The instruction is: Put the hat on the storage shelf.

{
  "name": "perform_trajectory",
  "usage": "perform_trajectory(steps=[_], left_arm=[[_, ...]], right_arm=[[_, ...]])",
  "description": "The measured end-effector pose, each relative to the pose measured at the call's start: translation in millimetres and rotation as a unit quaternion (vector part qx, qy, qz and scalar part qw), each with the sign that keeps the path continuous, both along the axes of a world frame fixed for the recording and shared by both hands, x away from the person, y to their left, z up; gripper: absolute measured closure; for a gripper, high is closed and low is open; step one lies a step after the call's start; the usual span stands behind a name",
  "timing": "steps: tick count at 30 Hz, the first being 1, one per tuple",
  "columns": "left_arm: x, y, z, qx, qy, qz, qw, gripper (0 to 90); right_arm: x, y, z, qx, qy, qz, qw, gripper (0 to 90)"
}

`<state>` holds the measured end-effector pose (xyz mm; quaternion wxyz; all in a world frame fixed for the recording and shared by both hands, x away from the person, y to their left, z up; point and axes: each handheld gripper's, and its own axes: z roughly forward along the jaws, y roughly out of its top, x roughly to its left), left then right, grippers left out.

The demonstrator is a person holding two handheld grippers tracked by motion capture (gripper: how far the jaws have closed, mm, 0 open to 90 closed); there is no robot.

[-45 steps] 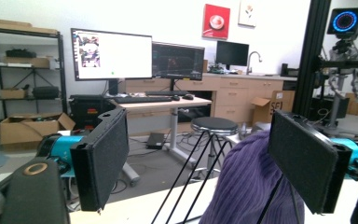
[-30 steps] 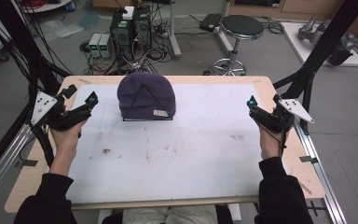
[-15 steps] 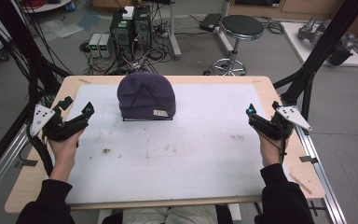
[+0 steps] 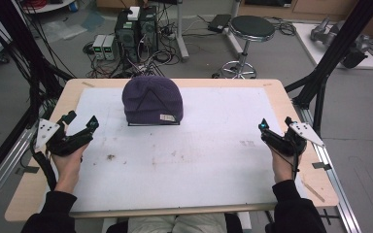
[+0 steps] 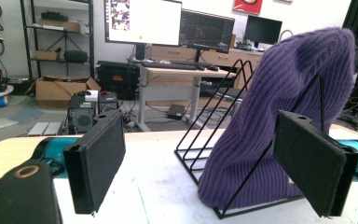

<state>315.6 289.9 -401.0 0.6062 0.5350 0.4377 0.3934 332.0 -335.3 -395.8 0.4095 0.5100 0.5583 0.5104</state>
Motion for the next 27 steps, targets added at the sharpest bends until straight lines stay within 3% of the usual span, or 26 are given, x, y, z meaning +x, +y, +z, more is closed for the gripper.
perform_trajectory(steps=[10, 14, 19, 23, 27], left_arm=[[-18.1, 1.2, -29.0, -0.004, 0.027, 0.01, 0.9996, 17.2], [-24.1, 3.9, -30.7, -0.001, 0.023, 0.017, 0.9996, 17.0], [-31.9, 3.5, -40.3, 0.007, 0.031, 0.022, 0.9993, 17.0], [-35.7, 4.1, -42.4, 0.007, 0.033, 0.027, 0.9991, 17.0], [-38.5, 1.6, -45.2, 0.01, 0.036, 0.025, 0.999, 17.0]], right_arm=[[-9.9, -1.0, -23.3, -0.017, 0.019, -0.008, 0.9996, 10.9], [-16.2, -1.2, -27.8, -0.029, 0.016, -0.015, 0.9993, 10.9], [-23.6, -2.3, -38.0, -0.042, 0.028, -0.018, 0.9986, 10.9], [-26.6, -6.2, -37.3, -0.035, 0.011, -0.026, 0.999, 10.9], [-27.3, -4.5, -39.2, -0.032, 0.013, -0.021, 0.9992, 10.9]])
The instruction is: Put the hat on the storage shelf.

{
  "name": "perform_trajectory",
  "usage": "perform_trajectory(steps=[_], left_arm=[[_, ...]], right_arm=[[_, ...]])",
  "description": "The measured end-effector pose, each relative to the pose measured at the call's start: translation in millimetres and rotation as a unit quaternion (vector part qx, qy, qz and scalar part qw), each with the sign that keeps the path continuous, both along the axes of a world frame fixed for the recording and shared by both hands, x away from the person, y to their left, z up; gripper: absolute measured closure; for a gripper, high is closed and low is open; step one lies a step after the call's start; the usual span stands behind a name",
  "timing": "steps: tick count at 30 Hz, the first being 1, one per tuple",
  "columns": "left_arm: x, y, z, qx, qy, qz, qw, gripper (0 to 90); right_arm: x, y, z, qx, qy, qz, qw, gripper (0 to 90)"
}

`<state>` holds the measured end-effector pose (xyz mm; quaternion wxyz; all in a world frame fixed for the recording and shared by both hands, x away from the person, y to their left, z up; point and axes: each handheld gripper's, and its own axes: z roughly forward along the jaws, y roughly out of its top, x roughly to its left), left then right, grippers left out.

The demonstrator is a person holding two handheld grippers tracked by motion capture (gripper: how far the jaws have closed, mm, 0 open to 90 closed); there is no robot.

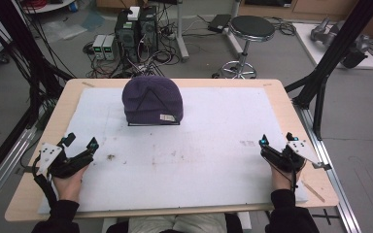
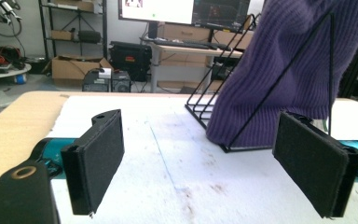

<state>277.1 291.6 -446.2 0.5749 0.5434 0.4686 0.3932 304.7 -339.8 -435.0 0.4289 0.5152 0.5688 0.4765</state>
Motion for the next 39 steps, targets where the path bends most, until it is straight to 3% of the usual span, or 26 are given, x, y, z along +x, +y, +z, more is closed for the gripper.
perform_trajectory(steps=[6, 14, 26, 39], left_arm=[[-0.2, -1.2, -1.1, 0.004, 0.002, -0.002, 1.0, 17.0], [-0.8, 1.2, -2.2, -0.002, 0.001, 0.002, 1.0, 17.0], [-0.3, 1.2, -3.7, -0.002, 0.004, 0.0, 1.0, 17.6], [0.8, 1.4, -5.2, -0.006, 0.007, -0.003, 1.0, 17.9]], right_arm=[[3.9, 5.0, -2.8, 0.003, 0.008, 0.025, 0.9996, 10.9], [5.4, 7.0, -4.4, 0.003, 0.015, 0.038, 0.9992, 10.9], [8.5, 13.5, -6.6, -0.022, 0.025, 0.07, 0.997, 11.0], [9.6, 11.7, -7.5, -0.012, 0.033, 0.072, 0.9968, 11.0]])
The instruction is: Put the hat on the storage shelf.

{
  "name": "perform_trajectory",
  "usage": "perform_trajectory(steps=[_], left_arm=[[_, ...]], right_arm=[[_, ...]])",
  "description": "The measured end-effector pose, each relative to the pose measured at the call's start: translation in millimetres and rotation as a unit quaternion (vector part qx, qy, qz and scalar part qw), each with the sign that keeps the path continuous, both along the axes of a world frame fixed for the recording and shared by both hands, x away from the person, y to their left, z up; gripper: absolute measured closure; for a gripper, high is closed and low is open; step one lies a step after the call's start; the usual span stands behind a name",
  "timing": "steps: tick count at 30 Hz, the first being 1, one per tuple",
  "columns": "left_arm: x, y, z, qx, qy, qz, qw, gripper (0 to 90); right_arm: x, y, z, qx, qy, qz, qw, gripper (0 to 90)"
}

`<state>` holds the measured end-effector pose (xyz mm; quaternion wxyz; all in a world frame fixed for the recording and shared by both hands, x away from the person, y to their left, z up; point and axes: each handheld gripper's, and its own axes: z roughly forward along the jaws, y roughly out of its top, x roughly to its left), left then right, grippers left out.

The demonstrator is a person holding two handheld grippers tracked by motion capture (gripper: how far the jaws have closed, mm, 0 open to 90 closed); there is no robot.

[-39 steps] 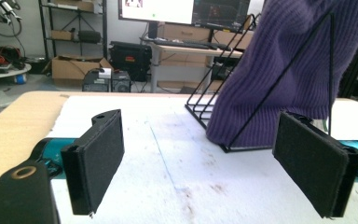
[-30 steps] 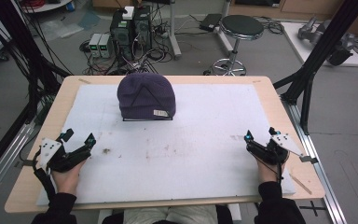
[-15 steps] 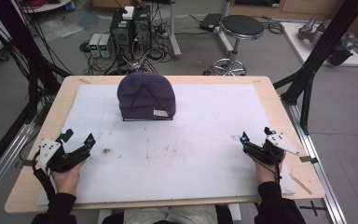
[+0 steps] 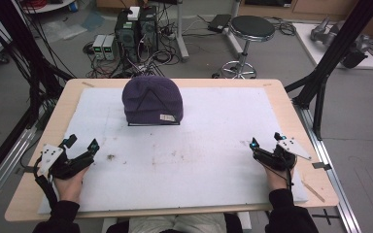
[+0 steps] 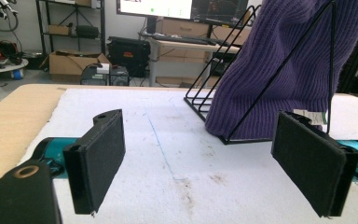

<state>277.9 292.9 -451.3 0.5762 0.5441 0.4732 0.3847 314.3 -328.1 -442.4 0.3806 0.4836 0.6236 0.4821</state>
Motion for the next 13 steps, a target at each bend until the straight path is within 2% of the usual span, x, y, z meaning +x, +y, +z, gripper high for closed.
perform_trajectory(steps=[10, 13], left_arm=[[0.0, 0.3, -0.1, 0.0, 0.0, 0.0, 1.0, 18.0], [0.1, 0.4, 0.0, 0.0, -0.001, 0.0, 1.0, 18.0]], right_arm=[[-0.5, 0.3, 0.4, 0.001, 0.0, 0.001, 1.0, 11.0], [-0.8, -0.1, 1.0, 0.0, -0.007, -0.001, 1.0, 11.0]])
